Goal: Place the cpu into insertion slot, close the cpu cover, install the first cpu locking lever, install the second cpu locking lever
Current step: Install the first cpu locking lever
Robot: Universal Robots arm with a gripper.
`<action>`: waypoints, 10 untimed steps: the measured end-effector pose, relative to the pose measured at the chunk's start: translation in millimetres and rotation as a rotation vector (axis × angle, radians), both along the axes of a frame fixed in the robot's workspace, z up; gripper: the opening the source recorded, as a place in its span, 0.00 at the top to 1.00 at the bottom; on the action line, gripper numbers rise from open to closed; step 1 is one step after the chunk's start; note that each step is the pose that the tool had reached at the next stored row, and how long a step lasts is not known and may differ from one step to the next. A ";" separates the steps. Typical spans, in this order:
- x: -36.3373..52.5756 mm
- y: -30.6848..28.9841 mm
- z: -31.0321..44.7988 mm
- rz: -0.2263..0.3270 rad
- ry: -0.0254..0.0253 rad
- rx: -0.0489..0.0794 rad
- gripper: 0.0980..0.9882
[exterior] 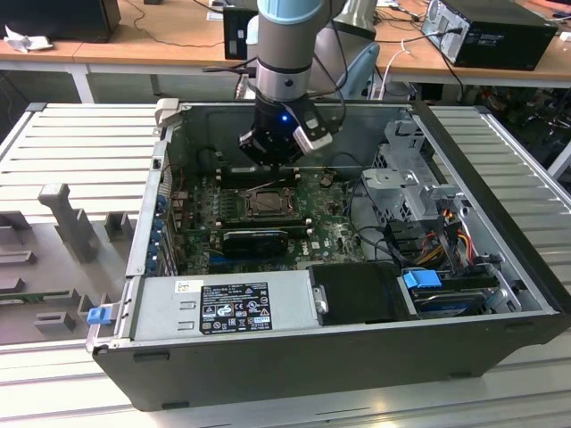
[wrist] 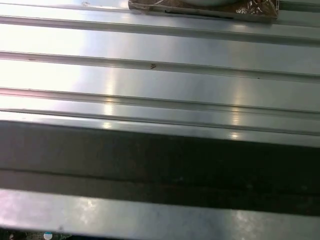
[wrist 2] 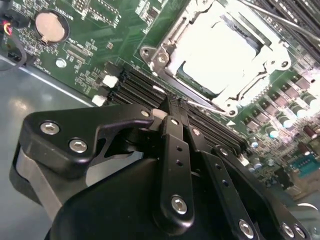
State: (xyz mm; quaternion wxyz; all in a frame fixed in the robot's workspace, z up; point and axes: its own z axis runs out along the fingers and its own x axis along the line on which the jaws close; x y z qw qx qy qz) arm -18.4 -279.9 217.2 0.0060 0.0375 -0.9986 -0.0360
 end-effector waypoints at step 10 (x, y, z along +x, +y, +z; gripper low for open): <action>3.8 0.0 -7.7 -0.001 0.0000 -0.011 0.99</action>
